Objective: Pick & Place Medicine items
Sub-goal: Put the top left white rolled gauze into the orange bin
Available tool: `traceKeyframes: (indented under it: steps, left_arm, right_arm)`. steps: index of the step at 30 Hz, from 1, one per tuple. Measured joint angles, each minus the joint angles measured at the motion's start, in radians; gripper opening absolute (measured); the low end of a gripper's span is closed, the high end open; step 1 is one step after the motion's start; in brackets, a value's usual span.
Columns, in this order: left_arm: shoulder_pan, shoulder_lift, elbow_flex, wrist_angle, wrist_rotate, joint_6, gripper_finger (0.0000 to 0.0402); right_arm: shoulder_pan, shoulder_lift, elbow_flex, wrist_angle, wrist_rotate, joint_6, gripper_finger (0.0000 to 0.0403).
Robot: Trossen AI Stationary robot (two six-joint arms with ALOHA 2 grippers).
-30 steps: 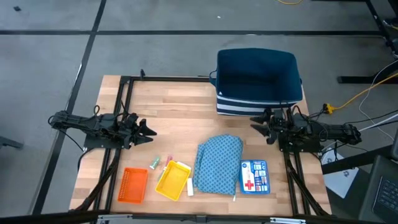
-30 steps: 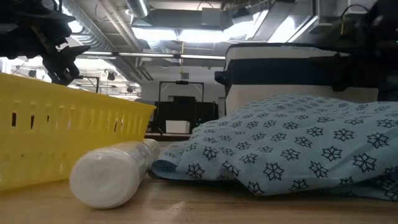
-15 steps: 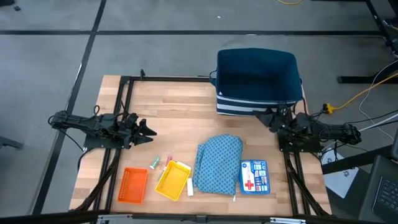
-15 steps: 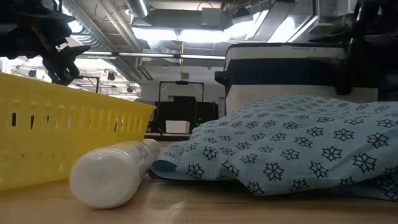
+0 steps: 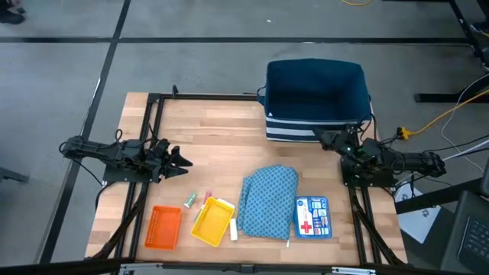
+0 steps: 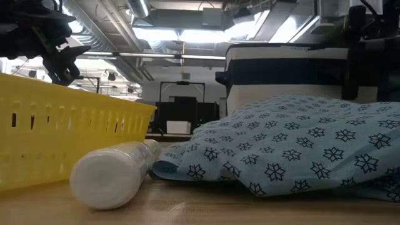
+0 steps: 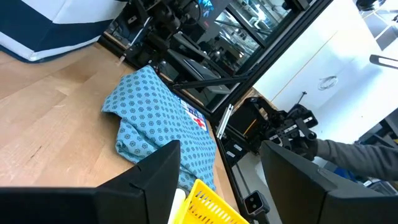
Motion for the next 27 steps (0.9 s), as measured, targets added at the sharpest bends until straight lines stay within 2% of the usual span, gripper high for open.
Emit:
traceKeyframes:
  steps: [7, 14, 19, 24, 27]
  left_arm:
    - [0.000, 0.000, 0.000, 0.007, -0.024, 0.024, 0.0221]
    - [0.000, 0.000, 0.002, 0.166, -0.263, -0.120, 0.0221]
    - [0.001, 0.000, 0.023, 0.296, -0.399, -0.063, 0.0221]
    - [0.001, 0.000, 0.026, 0.375, -0.637, 0.005, 0.0221]
    - [0.001, 0.000, 0.026, 0.368, -0.730, 0.055, 0.0221]
  right_arm:
    - [0.002, 0.043, 0.000, 0.006, 0.050, 0.073, 0.0189]
    - [0.002, 0.068, 0.000, 0.011, 0.106, 0.034, 0.0189]
    - [0.002, 0.072, 0.000, 0.010, 0.095, 0.019, 0.0189]
    - [0.002, 0.072, 0.000, 0.008, 0.099, -0.064, 0.0189]
    - [0.002, 0.072, 0.000, 0.010, 0.127, -0.118, 0.0189]
